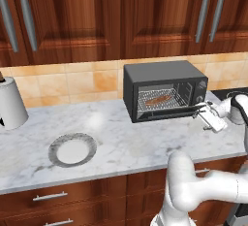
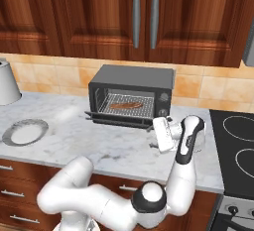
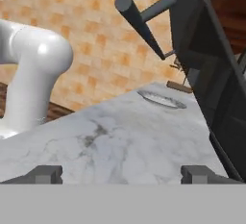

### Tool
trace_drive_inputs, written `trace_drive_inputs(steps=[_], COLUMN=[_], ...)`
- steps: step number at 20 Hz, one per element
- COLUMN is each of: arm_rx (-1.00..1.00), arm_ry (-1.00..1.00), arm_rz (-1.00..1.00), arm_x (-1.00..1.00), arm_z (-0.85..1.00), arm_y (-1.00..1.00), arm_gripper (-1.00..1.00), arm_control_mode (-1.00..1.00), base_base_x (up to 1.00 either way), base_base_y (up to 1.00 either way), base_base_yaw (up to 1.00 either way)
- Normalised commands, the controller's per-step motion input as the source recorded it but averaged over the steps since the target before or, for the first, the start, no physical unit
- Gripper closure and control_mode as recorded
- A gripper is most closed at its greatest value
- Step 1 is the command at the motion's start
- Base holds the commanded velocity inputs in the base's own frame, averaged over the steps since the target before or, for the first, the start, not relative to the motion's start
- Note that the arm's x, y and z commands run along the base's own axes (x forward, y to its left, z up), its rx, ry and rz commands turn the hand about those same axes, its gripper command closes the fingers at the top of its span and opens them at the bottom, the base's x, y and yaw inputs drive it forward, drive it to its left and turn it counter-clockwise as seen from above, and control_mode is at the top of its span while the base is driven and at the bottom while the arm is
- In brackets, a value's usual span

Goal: Pull the toaster oven rack outwards. Pick up the baguette from the plate and place it on the toaster oven rack. Close the toaster oven door fully and set the temperature to the lowest setting.

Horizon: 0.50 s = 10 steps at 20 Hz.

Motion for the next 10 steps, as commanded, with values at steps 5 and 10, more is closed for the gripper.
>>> trace_drive_inputs(steps=[5,10], arm_rx=[-0.01,0.03], arm_ry=[-0.18,-0.26], arm_rz=[-0.68,-0.52], arm_x=[0.60,0.57], arm_z=[0.42,0.38], arm_y=[0.77,0.97], arm_gripper=[-1.00,-1.00], arm_control_mode=[-1.00,-1.00], base_base_x=[0.00,0.00], base_base_y=[0.00,0.00], base_base_yaw=[0.00,0.00])
